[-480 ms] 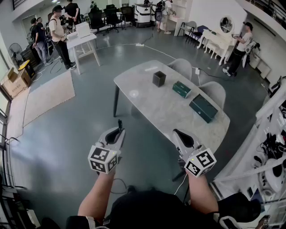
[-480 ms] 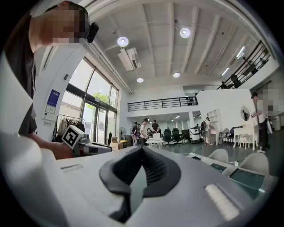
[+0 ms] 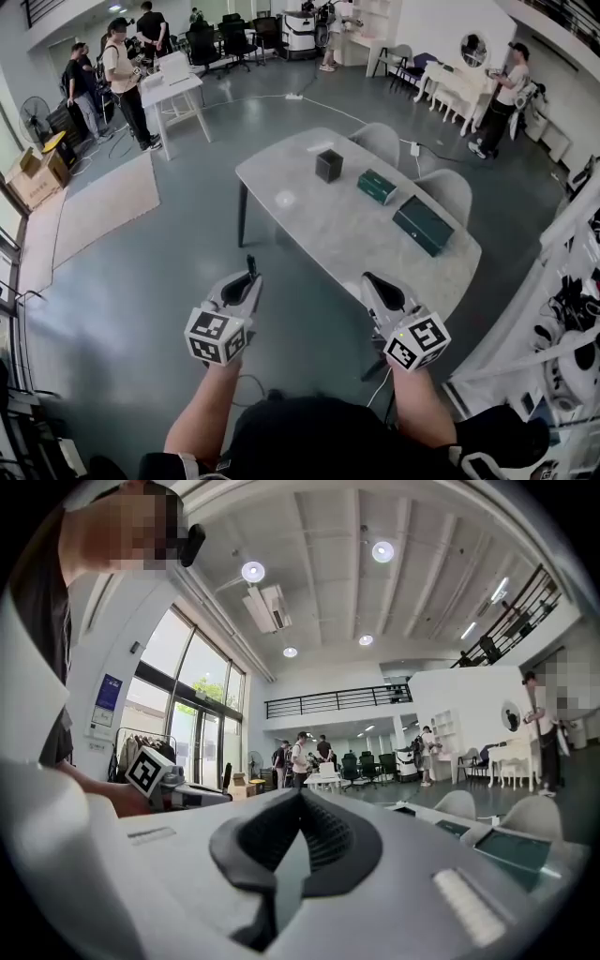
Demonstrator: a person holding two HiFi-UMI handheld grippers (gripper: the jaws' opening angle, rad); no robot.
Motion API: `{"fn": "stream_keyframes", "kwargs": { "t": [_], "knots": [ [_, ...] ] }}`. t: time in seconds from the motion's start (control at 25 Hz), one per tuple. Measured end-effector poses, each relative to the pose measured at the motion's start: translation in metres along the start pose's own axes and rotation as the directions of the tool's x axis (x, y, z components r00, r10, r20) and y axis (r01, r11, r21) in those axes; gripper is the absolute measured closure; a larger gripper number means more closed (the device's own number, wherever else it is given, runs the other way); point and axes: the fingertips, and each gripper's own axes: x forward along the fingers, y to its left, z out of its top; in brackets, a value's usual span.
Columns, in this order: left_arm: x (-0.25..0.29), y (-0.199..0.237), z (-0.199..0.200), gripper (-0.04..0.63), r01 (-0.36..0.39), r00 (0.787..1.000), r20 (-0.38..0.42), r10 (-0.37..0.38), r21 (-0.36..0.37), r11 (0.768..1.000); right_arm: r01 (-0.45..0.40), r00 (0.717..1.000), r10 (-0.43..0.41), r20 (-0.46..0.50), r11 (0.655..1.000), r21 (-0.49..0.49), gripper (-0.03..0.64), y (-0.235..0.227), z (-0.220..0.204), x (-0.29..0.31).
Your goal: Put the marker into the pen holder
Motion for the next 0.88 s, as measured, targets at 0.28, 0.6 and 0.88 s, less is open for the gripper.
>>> {"fn": "stream_keyframes", "kwargs": {
  "t": [0.28,0.6,0.88],
  "knots": [
    [0.002,-0.03,-0.005,0.543,-0.019,1.0,0.0,0.019,0.004,1.0,-0.039,0.999,0.039,-0.01,0.999,0.025,0.614,0.0,-0.014,-0.022],
    [0.023,-0.028,-0.009,0.543,-0.016,1.0,-0.012,0.016,0.006,1.0,-0.085,0.996,0.086,-0.037,0.995,0.051,0.614,-0.011,-0.028,-0.011],
    [0.066,0.025,-0.011,0.543,0.001,1.0,-0.013,-0.001,-0.012,1.0,-0.086,0.994,0.09,-0.06,0.995,0.054,0.614,-0.031,-0.036,0.053]
  ]
}}
